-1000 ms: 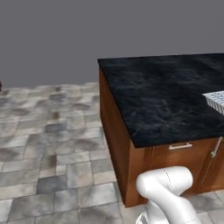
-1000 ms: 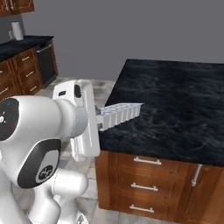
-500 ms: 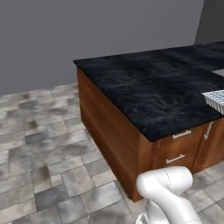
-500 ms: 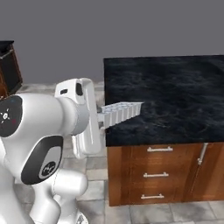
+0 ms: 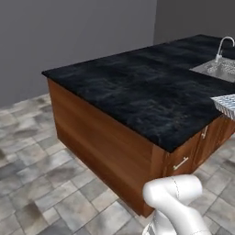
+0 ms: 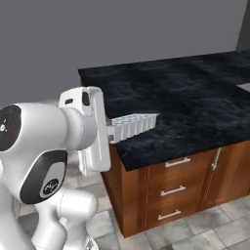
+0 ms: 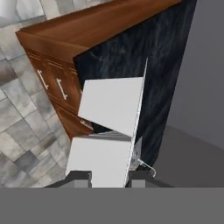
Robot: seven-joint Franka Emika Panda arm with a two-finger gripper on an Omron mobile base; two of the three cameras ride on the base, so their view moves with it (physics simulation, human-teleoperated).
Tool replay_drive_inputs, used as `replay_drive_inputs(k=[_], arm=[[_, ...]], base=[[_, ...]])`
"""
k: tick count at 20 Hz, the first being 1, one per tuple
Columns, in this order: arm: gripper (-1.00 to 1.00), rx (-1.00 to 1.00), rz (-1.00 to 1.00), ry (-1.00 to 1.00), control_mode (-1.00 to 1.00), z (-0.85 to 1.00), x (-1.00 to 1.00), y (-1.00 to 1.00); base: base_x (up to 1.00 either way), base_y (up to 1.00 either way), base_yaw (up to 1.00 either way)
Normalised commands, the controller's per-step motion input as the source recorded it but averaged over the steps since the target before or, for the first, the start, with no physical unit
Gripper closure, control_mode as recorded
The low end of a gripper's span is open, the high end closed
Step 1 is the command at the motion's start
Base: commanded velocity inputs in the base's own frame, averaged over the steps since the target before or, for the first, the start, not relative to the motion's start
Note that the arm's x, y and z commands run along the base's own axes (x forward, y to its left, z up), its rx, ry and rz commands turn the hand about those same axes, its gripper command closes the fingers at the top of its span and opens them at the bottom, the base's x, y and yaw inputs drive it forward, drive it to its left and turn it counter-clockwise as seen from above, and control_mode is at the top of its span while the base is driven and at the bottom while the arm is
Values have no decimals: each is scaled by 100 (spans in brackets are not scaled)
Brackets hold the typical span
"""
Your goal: Open the freezer door, pick up the ice cube tray from the freezer, and place it on the dining counter.
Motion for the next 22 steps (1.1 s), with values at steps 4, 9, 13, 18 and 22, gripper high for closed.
replay_drive_inputs(k=[4, 9, 13, 18, 22], arm=[[100, 0, 0, 0, 100, 0, 0, 0], [100, 0, 0, 0, 100, 0, 0, 0], [100, 0, 0, 0, 100, 0, 0, 0], [100, 0, 0, 0, 100, 0, 0, 0], [100, 0, 0, 0, 100, 0, 0, 0]], base=[[39, 67, -48], [35, 98, -48], [40, 97, -47], [49, 82, -45], [32, 97, -36]])
